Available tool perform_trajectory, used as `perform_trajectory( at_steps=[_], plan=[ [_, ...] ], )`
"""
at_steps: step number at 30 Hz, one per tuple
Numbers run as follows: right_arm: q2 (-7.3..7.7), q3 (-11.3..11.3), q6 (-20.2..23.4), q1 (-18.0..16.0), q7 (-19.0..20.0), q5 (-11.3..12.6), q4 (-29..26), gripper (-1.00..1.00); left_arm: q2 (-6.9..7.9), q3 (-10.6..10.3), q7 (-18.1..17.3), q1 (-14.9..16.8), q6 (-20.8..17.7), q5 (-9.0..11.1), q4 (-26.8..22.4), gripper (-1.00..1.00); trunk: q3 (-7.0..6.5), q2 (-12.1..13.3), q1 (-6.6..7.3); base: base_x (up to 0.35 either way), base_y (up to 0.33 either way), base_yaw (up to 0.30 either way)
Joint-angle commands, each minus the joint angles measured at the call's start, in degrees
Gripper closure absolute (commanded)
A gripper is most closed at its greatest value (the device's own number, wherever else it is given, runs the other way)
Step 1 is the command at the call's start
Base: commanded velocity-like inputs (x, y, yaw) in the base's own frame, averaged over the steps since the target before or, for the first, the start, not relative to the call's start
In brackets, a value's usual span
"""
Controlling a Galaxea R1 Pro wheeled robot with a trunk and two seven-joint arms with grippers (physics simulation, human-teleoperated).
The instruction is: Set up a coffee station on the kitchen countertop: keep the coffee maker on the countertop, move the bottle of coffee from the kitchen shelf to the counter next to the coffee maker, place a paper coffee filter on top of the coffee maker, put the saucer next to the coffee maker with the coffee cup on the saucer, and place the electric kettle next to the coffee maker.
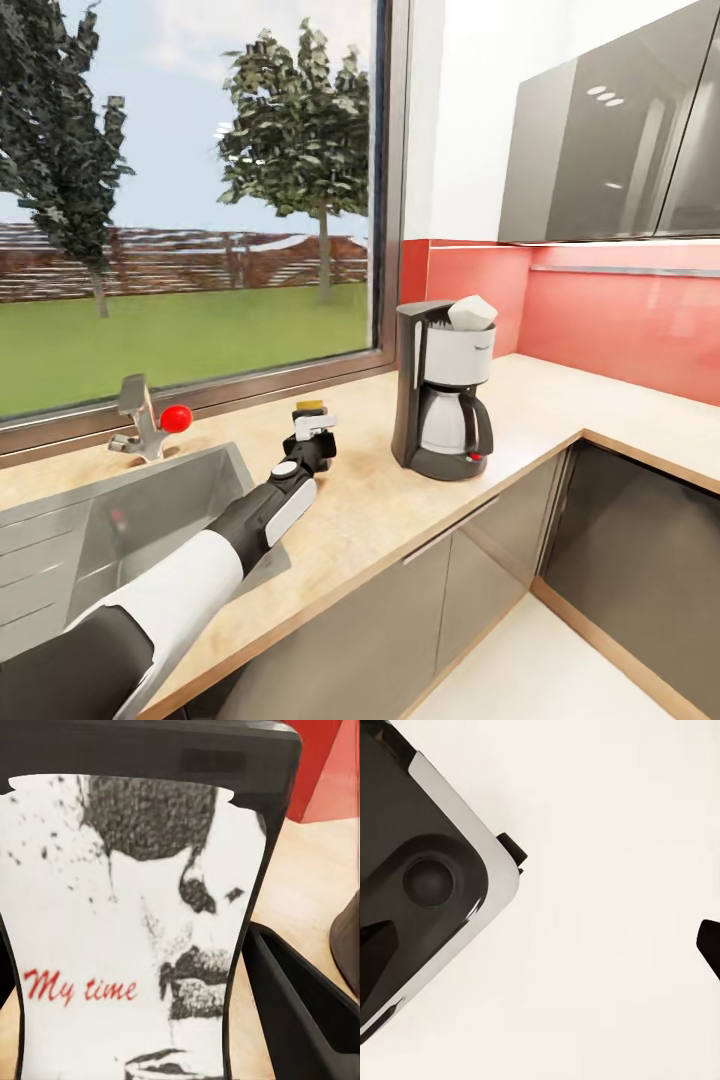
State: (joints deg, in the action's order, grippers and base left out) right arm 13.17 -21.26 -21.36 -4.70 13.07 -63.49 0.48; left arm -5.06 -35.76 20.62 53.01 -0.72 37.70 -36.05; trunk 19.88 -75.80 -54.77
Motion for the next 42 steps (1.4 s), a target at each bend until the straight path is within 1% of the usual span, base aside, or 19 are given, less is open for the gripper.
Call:
perform_trajectory(
  at_steps=[1,2,3,5,6,7,8,10,11,14,15,16,17,18,21,24,27,35,42],
  plan=[
    [0.02,-0.5,-0.1,0.0,0.3,-0.2,0.0,-1.00,0.05,-1.3,0.4,0.1,-0.1,0.3,-0.1,1.00,0.07,0.0,0.00,0.001,-0.001,0.005],
    [0.02,-0.5,-0.2,0.0,0.3,-0.1,0.0,-1.00,0.05,-2.7,0.3,0.1,-0.1,0.3,-0.1,1.00,0.07,0.0,0.00,0.001,-0.001,0.003],
    [0.02,-0.5,-0.2,0.0,0.3,-0.1,0.0,-1.00,0.02,-6.1,-0.6,0.1,0.0,0.3,-0.8,1.00,0.07,0.0,0.00,0.000,0.000,0.001],
    [0.01,-0.4,-0.2,0.0,0.3,-0.1,0.0,-1.00,0.07,-7.4,-1.9,0.1,-0.1,0.3,-2.4,1.00,0.07,0.0,0.00,0.000,0.000,0.000],
    [0.01,-0.4,-0.2,0.0,0.3,-0.2,0.0,-1.00,0.19,-8.4,-3.3,0.1,-0.4,0.3,-5.5,1.00,0.07,0.0,0.00,0.000,0.000,0.000],
    [0.01,-0.4,-0.2,0.0,0.3,-0.2,0.0,-1.00,0.21,-8.6,-3.6,0.1,-0.5,0.3,-6.4,1.00,0.07,0.0,0.00,0.000,0.000,0.000],
    [0.01,-0.4,-0.2,0.0,0.3,-0.2,0.0,-1.00,0.26,-9.1,-4.2,0.1,-0.7,0.3,-8.4,1.00,0.07,0.0,0.00,0.000,0.000,0.000],
    [0.01,-0.4,-0.2,0.0,0.3,-0.2,0.0,-1.00,0.29,-9.2,-4.5,0.1,-0.9,0.3,-9.9,1.00,0.07,0.0,0.00,0.000,0.000,0.000],
    [0.03,-0.4,-0.2,0.0,0.3,-0.2,0.0,-1.00,0.30,-9.3,-4.7,0.1,-1.9,0.3,-11.3,1.00,0.07,0.0,0.00,0.000,0.000,0.000],
    [0.03,-0.4,-0.2,0.0,0.3,-0.1,0.0,-1.00,0.31,-9.4,-4.9,0.1,-2.9,0.3,-12.0,1.00,0.07,0.0,0.00,0.000,0.000,0.000],
    [0.03,-0.4,-0.3,0.0,0.3,-0.1,0.0,-1.00,0.83,-9.4,-6.8,0.1,-3.5,0.3,-12.4,1.00,0.07,0.0,0.00,0.000,0.000,0.000],
    [0.05,-0.4,-0.2,0.0,0.3,-0.1,0.0,-1.00,1.06,-9.4,-7.4,0.1,-3.5,0.3,-12.4,1.00,0.07,0.0,0.00,0.000,0.000,0.000],
    [0.05,-0.4,-0.2,0.0,0.3,-0.1,0.0,-1.00,1.68,-9.4,-9.0,0.1,-3.5,0.3,-12.4,1.00,0.07,0.0,0.00,0.000,0.000,0.000],
    [0.04,-0.4,-0.2,0.0,0.3,-0.1,0.0,-1.00,2.73,-9.3,-12.5,0.1,-3.5,0.3,-12.1,1.00,0.07,0.0,0.00,0.000,0.000,0.000],
    [0.07,-0.4,-0.3,0.0,0.3,-0.1,0.0,-1.00,3.31,-9.2,-14.3,0.1,-3.2,0.3,-11.8,1.00,0.07,0.0,0.00,0.000,0.000,0.000],
    [0.05,-0.4,-0.3,0.0,0.3,-0.2,0.0,-1.00,3.83,-9.2,-14.8,0.1,-2.9,0.3,-11.8,1.00,0.07,0.0,0.00,0.000,0.000,0.000],
    [0.05,-0.4,-0.3,0.0,0.3,-0.2,0.0,-1.00,4.36,-9.3,-15.1,0.1,-1.5,0.3,-12.0,1.00,0.07,0.0,0.00,0.000,0.000,0.000],
    [0.03,-0.4,-0.2,0.0,0.3,-0.1,0.0,-1.00,4.66,-9.4,-15.1,0.1,-0.7,0.3,-12.1,1.00,0.07,0.0,0.00,-0.025,-0.025,0.004],
    [0.01,-0.4,-0.2,0.0,0.3,-0.1,0.0,-1.00,4.64,-9.4,-15.0,0.1,-0.6,0.3,-12.2,1.00,0.07,0.0,0.00,-0.069,-0.090,0.199]
  ],
)
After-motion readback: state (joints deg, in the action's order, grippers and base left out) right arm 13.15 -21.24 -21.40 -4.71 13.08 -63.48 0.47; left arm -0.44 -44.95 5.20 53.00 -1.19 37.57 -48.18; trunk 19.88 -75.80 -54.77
